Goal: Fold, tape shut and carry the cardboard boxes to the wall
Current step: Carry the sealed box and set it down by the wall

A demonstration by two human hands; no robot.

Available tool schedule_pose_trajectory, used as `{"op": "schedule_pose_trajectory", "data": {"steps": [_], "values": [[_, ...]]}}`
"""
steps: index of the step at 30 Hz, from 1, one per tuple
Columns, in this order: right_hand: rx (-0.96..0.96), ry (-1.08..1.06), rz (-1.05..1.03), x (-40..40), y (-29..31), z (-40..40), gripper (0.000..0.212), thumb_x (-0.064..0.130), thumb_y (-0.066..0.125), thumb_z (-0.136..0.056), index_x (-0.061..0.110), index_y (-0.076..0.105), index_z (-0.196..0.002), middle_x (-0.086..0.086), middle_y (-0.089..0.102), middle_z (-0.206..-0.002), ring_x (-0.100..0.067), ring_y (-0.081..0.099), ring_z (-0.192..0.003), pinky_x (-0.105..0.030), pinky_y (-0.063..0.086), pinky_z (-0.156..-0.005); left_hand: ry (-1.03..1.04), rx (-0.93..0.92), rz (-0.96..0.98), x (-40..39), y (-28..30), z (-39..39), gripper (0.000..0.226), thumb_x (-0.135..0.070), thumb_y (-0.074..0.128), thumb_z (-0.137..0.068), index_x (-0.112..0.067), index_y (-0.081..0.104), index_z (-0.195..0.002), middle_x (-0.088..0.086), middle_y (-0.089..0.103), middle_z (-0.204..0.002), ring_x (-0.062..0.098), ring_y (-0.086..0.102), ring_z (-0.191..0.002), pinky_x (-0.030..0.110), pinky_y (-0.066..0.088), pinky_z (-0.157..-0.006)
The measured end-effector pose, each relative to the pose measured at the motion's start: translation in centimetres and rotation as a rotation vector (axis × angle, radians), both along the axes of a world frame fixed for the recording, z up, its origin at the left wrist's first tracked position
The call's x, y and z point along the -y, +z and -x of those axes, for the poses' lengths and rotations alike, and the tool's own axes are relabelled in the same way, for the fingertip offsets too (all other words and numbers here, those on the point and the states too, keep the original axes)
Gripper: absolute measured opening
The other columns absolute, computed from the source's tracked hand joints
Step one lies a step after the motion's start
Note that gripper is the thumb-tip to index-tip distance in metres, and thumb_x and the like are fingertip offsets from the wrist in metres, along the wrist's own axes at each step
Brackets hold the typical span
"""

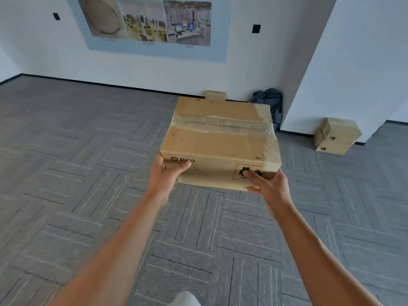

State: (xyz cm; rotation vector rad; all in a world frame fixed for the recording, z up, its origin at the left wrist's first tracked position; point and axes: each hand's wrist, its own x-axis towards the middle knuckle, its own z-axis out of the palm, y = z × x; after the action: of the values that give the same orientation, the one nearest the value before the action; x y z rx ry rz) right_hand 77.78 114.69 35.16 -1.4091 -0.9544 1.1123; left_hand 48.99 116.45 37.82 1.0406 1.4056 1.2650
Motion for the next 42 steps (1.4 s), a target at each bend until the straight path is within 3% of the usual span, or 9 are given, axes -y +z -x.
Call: {"op": "schedule_pose_trajectory", "data": {"steps": [3,12,19,28,32,35,39,42], "values": [[0.003,0.020,0.015,-8.9,0.0,-0.9,0.069,0.026,0.096,-0.069,0.016,0.061,-0.128,-0.004,0.078,-0.111,-0.019,0.077,-0.100,-0.051,0.065,-0.080,0.006,-0.014,-0.005,-8.2,0.0,-1.1,0.041,-0.018,0.087,-0.083,-0.031,0.059,-0.110,-0.026,0.074,-0.091,-0.004,0.071,-0.080,0.047,0.060,-0.082],[0.024,0.008,-0.001,-37.2,-0.7,1.2,0.064,0.025,0.095,-0.073,0.019,0.061,-0.128,-0.002,0.078,-0.111,-0.019,0.076,-0.103,-0.049,0.066,-0.081,-0.012,0.021,-0.028,-37.1,-1.0,0.9,0.042,-0.016,0.087,-0.082,-0.030,0.061,-0.113,-0.019,0.076,-0.098,0.000,0.073,-0.090,0.030,0.060,-0.069],[0.028,-0.042,0.025,-56.7,1.0,2.5,0.066,0.028,0.095,-0.073,0.020,0.061,-0.129,-0.001,0.078,-0.111,-0.017,0.076,-0.103,-0.048,0.065,-0.082,-0.070,0.009,-0.018,-58.0,0.8,2.2,0.043,-0.020,0.087,-0.082,-0.033,0.061,-0.114,-0.019,0.074,-0.101,0.000,0.072,-0.093,0.027,0.058,-0.069],[0.082,-0.054,0.050,-82.9,-2.5,0.9,0.064,0.031,0.096,-0.072,0.022,0.063,-0.126,0.004,0.079,-0.107,-0.014,0.076,-0.102,-0.046,0.066,-0.078,-0.059,-0.044,0.028,-84.7,-3.5,1.2,0.048,-0.024,0.090,-0.079,-0.032,0.061,-0.117,-0.005,0.073,-0.115,0.022,0.072,-0.107,0.054,0.062,-0.086],[0.131,-0.029,0.108,-94.6,-3.2,-1.1,0.063,0.033,0.097,-0.071,0.026,0.063,-0.124,0.006,0.077,-0.108,-0.013,0.073,-0.102,-0.042,0.067,-0.076,-0.042,-0.060,0.062,-95.8,-4.5,-0.4,0.045,-0.025,0.089,-0.080,-0.033,0.062,-0.115,-0.005,0.072,-0.115,0.019,0.072,-0.106,0.057,0.061,-0.086],[0.132,-0.025,0.152,-102.7,-3.5,-1.9,0.065,0.034,0.097,-0.070,0.026,0.063,-0.125,0.004,0.077,-0.109,-0.015,0.073,-0.104,-0.043,0.067,-0.076,-0.034,-0.044,0.078,-103.9,-4.6,-1.1,0.047,-0.026,0.090,-0.079,-0.032,0.063,-0.116,-0.007,0.072,-0.113,0.020,0.072,-0.107,0.056,0.062,-0.086],[0.118,-0.034,0.183,-113.2,-4.3,-2.1,0.067,0.033,0.096,-0.071,0.024,0.063,-0.128,0.004,0.077,-0.110,-0.015,0.074,-0.103,-0.043,0.067,-0.078,-0.048,-0.029,0.066,-114.6,-5.0,-1.8,0.045,-0.021,0.089,-0.079,-0.035,0.062,-0.113,-0.014,0.073,-0.106,0.012,0.072,-0.104,0.038,0.062,-0.079],[0.108,-0.052,0.183,-121.4,-5.0,-1.9,0.064,0.029,0.095,-0.073,0.022,0.062,-0.129,0.004,0.078,-0.108,-0.012,0.075,-0.100,-0.042,0.066,-0.080,-0.061,-0.032,0.049,-123.2,-6.2,-1.8,0.046,-0.022,0.089,-0.079,-0.036,0.062,-0.113,-0.016,0.074,-0.106,0.008,0.071,-0.103,0.040,0.060,-0.086]]}}
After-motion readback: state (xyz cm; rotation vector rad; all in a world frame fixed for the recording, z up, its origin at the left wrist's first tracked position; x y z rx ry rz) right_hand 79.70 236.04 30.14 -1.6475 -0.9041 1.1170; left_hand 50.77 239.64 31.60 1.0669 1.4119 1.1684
